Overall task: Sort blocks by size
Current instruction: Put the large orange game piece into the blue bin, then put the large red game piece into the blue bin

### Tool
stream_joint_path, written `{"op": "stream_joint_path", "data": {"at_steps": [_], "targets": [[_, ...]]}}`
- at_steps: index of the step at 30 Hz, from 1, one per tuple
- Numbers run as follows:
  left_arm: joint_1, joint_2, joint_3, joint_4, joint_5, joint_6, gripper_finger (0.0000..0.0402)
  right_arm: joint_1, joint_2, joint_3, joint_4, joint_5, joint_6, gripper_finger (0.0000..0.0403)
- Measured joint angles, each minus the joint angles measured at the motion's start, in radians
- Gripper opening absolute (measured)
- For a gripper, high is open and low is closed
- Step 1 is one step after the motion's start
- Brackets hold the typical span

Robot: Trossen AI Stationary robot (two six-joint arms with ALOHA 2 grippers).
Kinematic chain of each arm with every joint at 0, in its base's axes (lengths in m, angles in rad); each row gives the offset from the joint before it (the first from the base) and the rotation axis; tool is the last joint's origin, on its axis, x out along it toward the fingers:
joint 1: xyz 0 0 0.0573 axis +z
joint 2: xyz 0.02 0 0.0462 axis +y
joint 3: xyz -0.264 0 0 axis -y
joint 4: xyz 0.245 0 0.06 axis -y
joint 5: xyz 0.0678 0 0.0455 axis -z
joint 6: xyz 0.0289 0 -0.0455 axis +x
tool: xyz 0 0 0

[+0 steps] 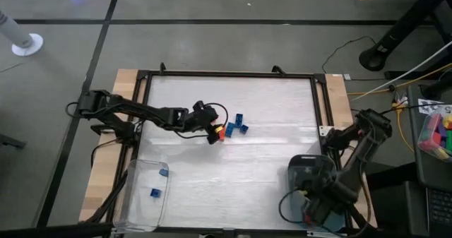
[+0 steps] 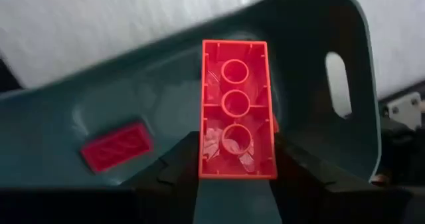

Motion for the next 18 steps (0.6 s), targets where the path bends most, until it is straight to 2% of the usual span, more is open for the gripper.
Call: {"op": "stream_joint_path", "data": {"at_steps": [8,14,18], "targets": [[0.085,0.082,0.0,-0.015,0.003,-0.078,0.0198,0.103,0.0,-0.107,0.085,-0.077,0.097,0.0188],[0.113,0.104,0.0,-0.066,0.063,-0.134,0.0198,0.104,0.0,-0.152,0.147,-0.096,0.097,0.0195],[0.114,0.1,0.0,-0.144,0.065,-0.13,0.0198,0.104,0.0,-0.153,0.148,-0.095,0.093,0.0195]]}}
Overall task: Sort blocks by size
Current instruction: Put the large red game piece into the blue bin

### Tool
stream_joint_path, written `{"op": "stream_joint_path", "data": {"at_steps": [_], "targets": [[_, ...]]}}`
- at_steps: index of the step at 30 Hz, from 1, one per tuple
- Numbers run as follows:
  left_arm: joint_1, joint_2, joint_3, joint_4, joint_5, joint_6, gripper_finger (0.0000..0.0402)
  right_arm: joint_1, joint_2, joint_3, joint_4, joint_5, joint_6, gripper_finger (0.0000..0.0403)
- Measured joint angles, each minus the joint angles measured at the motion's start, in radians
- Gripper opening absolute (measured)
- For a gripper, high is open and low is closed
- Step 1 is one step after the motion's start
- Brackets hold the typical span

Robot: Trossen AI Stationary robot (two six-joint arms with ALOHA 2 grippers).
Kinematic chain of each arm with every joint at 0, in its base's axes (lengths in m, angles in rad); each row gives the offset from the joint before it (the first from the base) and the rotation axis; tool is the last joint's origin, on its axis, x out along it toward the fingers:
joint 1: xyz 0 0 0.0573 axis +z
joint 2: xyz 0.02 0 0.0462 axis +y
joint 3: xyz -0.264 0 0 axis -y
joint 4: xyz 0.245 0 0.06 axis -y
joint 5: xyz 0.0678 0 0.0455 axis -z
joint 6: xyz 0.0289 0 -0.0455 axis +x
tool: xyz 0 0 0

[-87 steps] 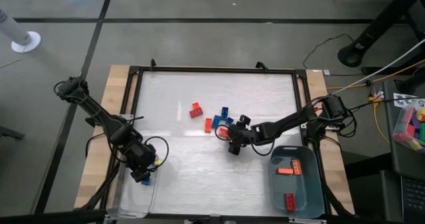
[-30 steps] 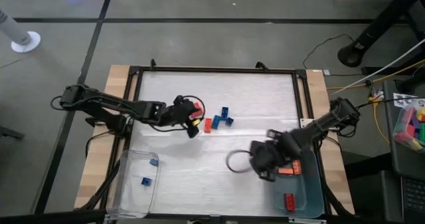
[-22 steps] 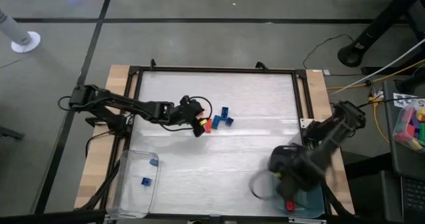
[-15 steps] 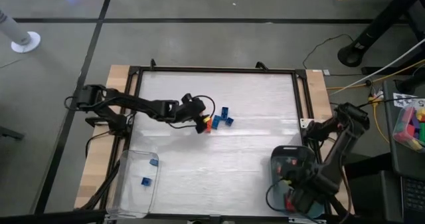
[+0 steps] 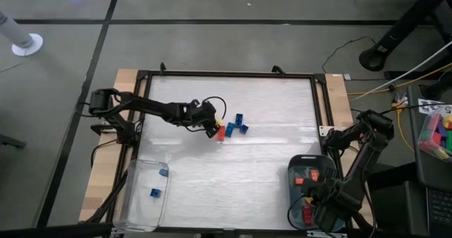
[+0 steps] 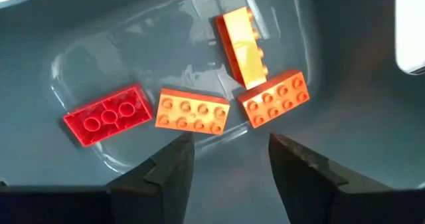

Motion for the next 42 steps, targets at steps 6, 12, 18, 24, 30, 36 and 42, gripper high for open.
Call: {"op": "stream_joint_path", "data": {"at_steps": [6,12,18,24,30,36,42], "targets": [[0.001,0.0,0.0,-0.12,0.013,-0.004,0.0198,0.0,0.0,0.0,0.0,0.0,-0.002,0.0195],[0.014,0.001,0.0,-0.14,0.014,-0.004,0.0198,-0.001,0.0,0.0,0.0,0.01,-0.004,0.0195],[0.049,0.046,0.0,-0.13,0.078,-0.008,0.0198,-0.001,0.0,0.0,0.008,0.01,-0.004,0.0195],[0.061,0.113,0.003,-0.092,0.084,-0.004,0.0198,-0.001,0.0,0.0,0.033,0.009,-0.003,0.0195],[0.06,0.109,0.003,-0.101,0.088,0.01,0.0174,-0.005,0.002,0.032,0.034,0.019,-0.003,0.0195],[0.061,0.079,0.001,-0.126,0.127,0.016,0.0123,-0.03,-0.001,0.146,-0.041,0.16,-0.06,0.0195],[0.06,0.03,0.049,-0.226,0.274,0.002,0.0123,-0.059,-0.002,0.206,-0.063,0.482,-0.2,0.0195]]}}
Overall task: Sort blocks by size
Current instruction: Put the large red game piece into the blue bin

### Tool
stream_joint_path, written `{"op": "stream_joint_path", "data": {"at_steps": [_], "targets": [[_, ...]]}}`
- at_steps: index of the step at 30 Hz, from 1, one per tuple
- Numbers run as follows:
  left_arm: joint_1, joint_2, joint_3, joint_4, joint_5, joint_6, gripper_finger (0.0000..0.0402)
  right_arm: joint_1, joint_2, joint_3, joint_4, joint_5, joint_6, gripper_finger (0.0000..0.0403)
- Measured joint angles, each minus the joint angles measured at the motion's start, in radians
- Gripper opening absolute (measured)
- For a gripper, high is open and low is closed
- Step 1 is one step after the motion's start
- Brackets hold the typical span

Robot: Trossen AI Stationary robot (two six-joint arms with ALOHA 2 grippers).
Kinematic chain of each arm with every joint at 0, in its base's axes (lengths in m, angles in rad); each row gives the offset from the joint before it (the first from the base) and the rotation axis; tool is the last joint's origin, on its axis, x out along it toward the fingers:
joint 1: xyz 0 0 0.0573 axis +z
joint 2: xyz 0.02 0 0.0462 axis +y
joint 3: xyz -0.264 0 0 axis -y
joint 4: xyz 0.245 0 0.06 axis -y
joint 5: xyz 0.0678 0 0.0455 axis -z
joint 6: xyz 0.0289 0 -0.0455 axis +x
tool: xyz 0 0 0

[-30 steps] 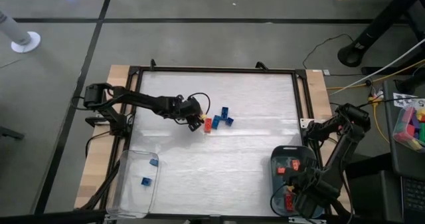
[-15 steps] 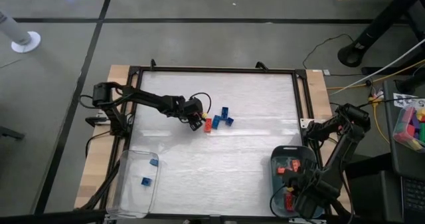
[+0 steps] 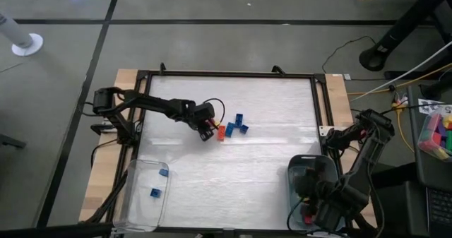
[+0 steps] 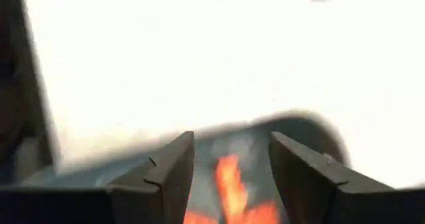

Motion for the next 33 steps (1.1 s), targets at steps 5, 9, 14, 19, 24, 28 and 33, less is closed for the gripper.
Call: {"op": "stream_joint_path", "data": {"at_steps": [5,9,14,19,24,28,33], "targets": [[-0.013,-0.064,0.051,-0.068,0.189,-0.016,0.0122,-0.074,0.001,-0.003,-0.003,0.237,-0.017,0.0195],[-0.043,-0.137,0.082,-0.083,0.324,0.001,0.0129,-0.173,0.001,-0.003,0.002,0.244,-0.042,0.0195],[-0.117,-0.263,0.087,-0.135,0.388,0.002,0.0129,-0.308,0.001,-0.004,0.038,0.253,-0.191,0.0195],[-0.247,-0.372,0.087,-0.308,0.391,-0.018,0.0132,-0.441,0.001,-0.042,0.16,0.241,-0.408,0.0195],[-0.416,-0.419,0.087,-0.422,0.391,-0.134,0.014,-0.564,0.002,-0.129,0.328,0.141,-0.588,0.0195],[-0.55,-0.422,0.087,-0.468,0.391,-0.238,0.0138,-0.651,0.002,-0.207,0.472,0.068,-0.682,0.0195],[-0.67,-0.422,0.087,-0.474,0.365,-0.326,0.0137,-0.737,0.002,-0.276,0.61,-0.01,-0.766,0.0195]]}}
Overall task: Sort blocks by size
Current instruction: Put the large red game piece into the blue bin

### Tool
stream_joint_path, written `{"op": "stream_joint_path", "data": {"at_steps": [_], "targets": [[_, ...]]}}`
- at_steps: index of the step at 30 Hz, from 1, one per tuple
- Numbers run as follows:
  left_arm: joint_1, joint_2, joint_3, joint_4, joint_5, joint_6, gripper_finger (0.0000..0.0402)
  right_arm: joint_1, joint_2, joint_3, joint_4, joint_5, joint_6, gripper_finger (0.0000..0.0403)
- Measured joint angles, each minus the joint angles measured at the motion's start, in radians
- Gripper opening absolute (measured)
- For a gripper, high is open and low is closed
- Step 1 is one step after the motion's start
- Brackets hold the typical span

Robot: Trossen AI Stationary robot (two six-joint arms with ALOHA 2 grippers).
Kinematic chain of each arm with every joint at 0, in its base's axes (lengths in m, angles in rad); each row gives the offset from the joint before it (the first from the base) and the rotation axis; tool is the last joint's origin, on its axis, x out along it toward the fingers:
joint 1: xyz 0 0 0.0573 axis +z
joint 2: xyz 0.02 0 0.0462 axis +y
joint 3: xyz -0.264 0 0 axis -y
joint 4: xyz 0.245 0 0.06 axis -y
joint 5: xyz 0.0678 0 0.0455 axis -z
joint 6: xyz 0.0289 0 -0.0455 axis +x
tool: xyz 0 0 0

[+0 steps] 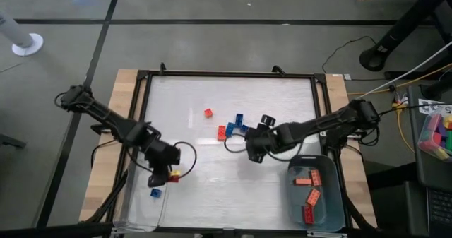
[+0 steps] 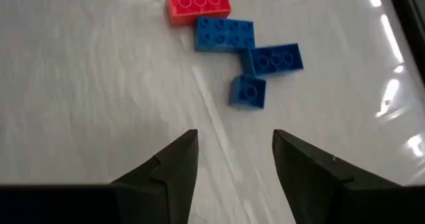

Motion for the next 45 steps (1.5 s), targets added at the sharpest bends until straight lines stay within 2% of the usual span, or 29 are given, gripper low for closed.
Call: {"op": "stream_joint_path", "data": {"at_steps": [4,9,13,20,26,36,45], "targets": [[-0.053,0.0,0.0,0.011,-0.089,-0.022,0.0139,-0.046,0.0,-0.02,0.038,-0.02,-0.038,0.0195],[-0.066,0.0,-0.001,0.071,-0.207,0.028,0.0139,-0.057,0.0,-0.021,0.088,-0.03,-0.092,0.0195],[-0.049,0.0,-0.001,0.171,-0.292,0.08,0.014,-0.014,0.0,-0.021,0.215,-0.106,-0.28,0.0195],[0.032,0.0,-0.001,0.362,-0.296,0.143,0.014,0.09,0.0,-0.021,0.554,-0.102,-0.591,0.0195],[0.094,0.0,-0.001,0.488,-0.292,0.185,0.014,0.116,0.0,-0.021,0.757,-0.055,-0.781,0.0195],[0.16,0.0,-0.001,0.613,-0.288,0.227,0.014,0.114,0.0,-0.021,0.889,-0.132,-0.927,0.0195],[0.2,0.0,-0.001,0.635,-0.261,0.233,0.0141,0.113,0.0,-0.021,0.98,-0.148,-1.047,0.0195]]}}
